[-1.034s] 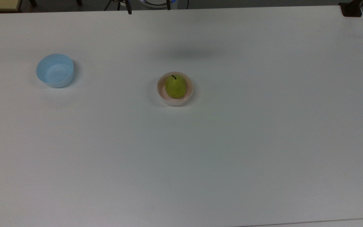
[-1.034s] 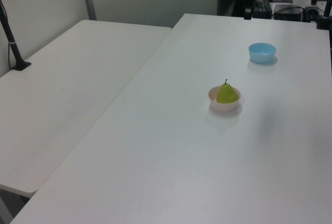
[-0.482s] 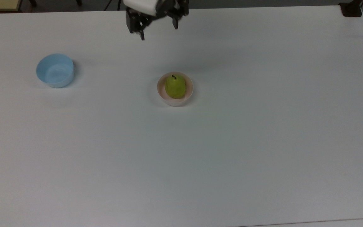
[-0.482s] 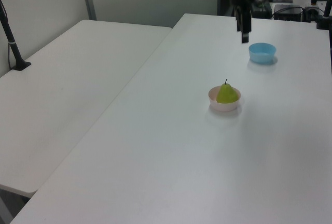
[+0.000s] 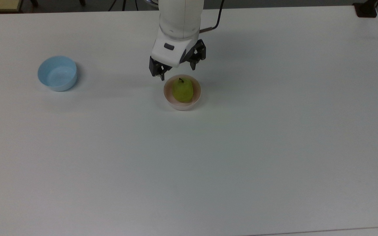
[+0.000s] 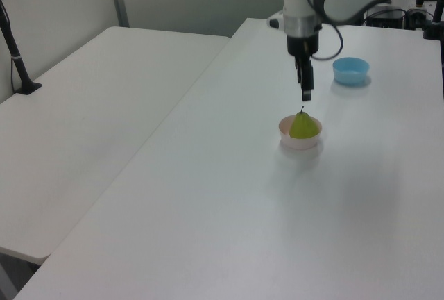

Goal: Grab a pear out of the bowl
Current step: 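Move the open gripper over the pear and lower it around the pear, then close the gripper on the green pear in the pink bowl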

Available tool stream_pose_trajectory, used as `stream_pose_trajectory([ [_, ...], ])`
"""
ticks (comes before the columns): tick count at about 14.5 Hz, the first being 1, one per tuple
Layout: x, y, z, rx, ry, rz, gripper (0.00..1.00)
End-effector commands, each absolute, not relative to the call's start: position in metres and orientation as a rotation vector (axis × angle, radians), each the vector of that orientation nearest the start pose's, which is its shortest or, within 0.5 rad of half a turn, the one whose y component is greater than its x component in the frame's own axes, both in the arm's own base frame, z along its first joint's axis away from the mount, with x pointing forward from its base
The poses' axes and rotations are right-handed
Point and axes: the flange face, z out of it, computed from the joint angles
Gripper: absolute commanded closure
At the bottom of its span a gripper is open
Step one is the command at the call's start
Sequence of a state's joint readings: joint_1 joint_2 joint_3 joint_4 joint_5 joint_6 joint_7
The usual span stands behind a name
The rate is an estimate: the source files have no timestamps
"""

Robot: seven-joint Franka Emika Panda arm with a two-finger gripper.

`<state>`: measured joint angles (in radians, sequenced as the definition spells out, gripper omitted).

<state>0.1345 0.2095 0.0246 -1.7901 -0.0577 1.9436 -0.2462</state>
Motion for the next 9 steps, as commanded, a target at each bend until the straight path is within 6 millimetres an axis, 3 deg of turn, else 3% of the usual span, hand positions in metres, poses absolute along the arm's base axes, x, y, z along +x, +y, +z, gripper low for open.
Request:
stream_pose_trajectory([
  [1, 0.594, 0.096, 0.396, -3.143, -0.575, 0.044, 0.00],
  [4, 0.597, 0.098, 0.370, -3.150, -0.520, 0.047, 0.00],
  [7, 0.600, 0.113, 0.352, -3.149, -0.513, 0.033, 0.00],
  [9, 0.600, 0.113, 0.349, -3.150, -0.524, 0.038, 0.04],
])
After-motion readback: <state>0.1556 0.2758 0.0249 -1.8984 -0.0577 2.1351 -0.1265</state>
